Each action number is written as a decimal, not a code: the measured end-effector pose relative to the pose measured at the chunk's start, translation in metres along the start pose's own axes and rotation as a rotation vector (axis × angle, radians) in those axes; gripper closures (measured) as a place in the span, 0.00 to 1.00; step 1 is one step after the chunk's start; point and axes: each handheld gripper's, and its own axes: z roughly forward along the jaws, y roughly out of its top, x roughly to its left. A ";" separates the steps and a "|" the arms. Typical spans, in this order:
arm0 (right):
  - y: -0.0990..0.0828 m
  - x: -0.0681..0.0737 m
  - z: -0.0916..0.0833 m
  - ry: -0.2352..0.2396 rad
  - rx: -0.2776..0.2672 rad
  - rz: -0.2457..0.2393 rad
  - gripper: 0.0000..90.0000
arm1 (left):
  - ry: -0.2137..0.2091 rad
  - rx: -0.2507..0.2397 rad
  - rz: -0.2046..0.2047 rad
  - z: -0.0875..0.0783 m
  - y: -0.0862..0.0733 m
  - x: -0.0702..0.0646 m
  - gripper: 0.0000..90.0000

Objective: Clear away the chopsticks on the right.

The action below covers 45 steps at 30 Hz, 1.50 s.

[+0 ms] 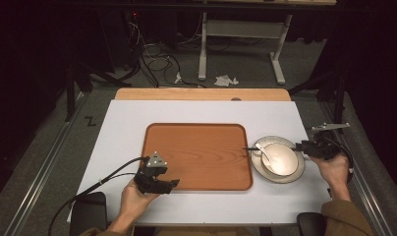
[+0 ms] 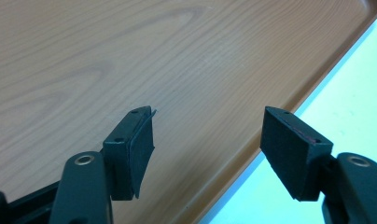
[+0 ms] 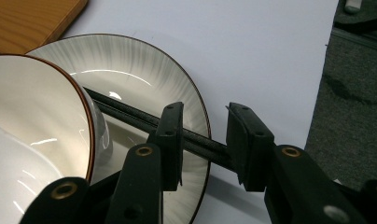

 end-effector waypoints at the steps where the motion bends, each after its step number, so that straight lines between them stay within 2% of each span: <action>1: 0.000 0.000 0.001 -0.003 0.004 -0.004 0.75 | 0.000 0.001 0.002 0.000 0.000 0.000 0.38; 8: 0.002 0.000 0.011 -0.002 0.031 -0.010 0.75 | 0.001 0.003 0.000 0.000 0.000 0.000 0.38; 20: 0.003 0.003 0.015 0.012 0.065 -0.030 0.79 | -0.001 0.001 0.003 0.000 0.000 0.000 0.38; 33: 0.000 0.007 0.012 -0.034 0.075 -0.079 0.88 | 0.002 -0.005 0.001 0.000 0.000 0.000 0.38; 35: 0.001 0.010 0.010 -0.020 0.066 -0.084 0.89 | 0.000 -0.002 0.002 0.000 0.000 0.000 0.38; 38: 0.003 0.014 0.012 -0.018 0.088 -0.111 0.88 | -0.002 0.000 0.005 0.000 0.000 0.000 0.38; 45: 0.002 0.013 0.016 -0.003 0.100 -0.107 0.88 | 0.001 0.002 0.000 0.000 0.000 0.000 0.38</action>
